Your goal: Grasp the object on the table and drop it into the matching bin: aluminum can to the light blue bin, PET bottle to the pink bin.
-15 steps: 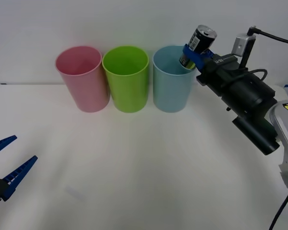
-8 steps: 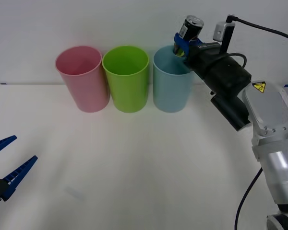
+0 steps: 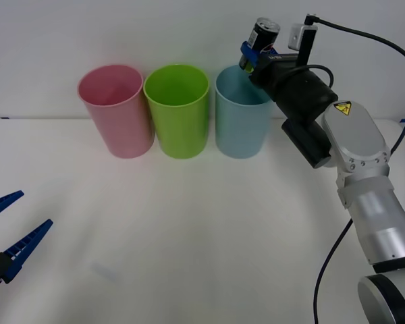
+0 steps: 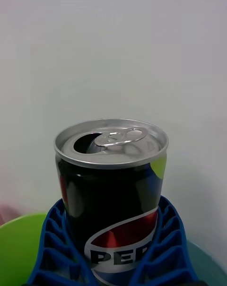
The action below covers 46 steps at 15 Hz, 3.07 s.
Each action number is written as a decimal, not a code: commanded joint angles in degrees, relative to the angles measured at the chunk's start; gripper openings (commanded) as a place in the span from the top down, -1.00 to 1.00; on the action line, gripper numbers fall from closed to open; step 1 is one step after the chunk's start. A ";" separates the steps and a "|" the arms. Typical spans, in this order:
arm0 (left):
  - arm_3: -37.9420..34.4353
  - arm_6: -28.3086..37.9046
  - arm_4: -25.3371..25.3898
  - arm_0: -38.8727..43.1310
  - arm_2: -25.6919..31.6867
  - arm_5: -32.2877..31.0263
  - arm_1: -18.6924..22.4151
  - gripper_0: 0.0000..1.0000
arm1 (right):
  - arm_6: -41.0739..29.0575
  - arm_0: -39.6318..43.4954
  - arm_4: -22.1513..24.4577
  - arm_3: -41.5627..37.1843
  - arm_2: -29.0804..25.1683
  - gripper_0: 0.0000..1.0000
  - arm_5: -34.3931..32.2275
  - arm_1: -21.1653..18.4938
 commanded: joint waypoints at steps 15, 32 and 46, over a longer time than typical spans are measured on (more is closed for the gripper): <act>0.00 0.00 0.00 0.00 0.00 0.00 0.00 -1.00 | 1.57 4.72 -1.66 -5.61 -0.70 -1.00 -2.36 -2.55; 0.00 0.00 0.00 0.00 0.00 0.00 0.00 -1.00 | 5.70 44.01 -14.84 -39.71 -5.98 -1.00 -16.25 -18.02; 0.00 0.00 0.00 0.00 0.00 0.00 0.00 -1.00 | 24.95 65.89 -22.14 -39.71 -22.68 -1.00 -36.81 -16.61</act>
